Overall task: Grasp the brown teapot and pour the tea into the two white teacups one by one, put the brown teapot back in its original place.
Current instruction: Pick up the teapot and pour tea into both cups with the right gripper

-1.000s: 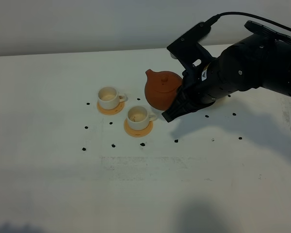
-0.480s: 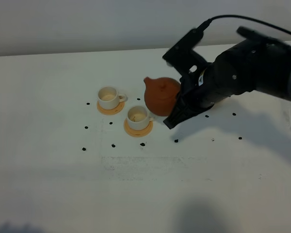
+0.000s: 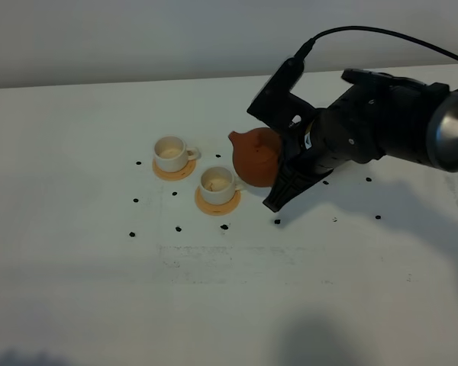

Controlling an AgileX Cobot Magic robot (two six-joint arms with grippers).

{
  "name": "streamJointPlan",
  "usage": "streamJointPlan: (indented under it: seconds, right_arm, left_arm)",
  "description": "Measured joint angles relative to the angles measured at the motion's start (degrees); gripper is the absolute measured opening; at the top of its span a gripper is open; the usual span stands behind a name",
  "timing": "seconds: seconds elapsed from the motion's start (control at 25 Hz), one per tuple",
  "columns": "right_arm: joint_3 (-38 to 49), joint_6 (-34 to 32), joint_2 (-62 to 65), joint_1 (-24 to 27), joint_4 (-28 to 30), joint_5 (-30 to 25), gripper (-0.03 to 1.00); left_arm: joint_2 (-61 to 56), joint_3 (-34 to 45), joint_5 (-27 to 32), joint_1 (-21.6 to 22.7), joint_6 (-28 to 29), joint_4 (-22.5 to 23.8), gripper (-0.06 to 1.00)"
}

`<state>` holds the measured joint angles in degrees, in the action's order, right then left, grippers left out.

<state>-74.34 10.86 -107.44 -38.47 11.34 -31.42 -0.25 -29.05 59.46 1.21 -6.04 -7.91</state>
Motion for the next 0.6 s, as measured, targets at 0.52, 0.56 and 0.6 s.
streamJointPlan:
  seconds: [0.52,0.56,0.6]
  right_arm:
    - [0.0,-3.2,-1.7,-3.8,10.7,0.8,0.09]
    - [0.0,-3.5,-1.7,-4.2,11.7,0.8,0.09]
    - [0.0,-4.0,-1.7,-4.3,12.8,0.9,0.09]
  left_arm:
    - [0.0,0.0,0.1,0.0,-0.1,0.0,0.43]
    - [0.0,0.0,0.1,0.0,-0.1,0.0,0.43]
    - [0.0,0.0,0.1,0.0,-0.1,0.0,0.43]
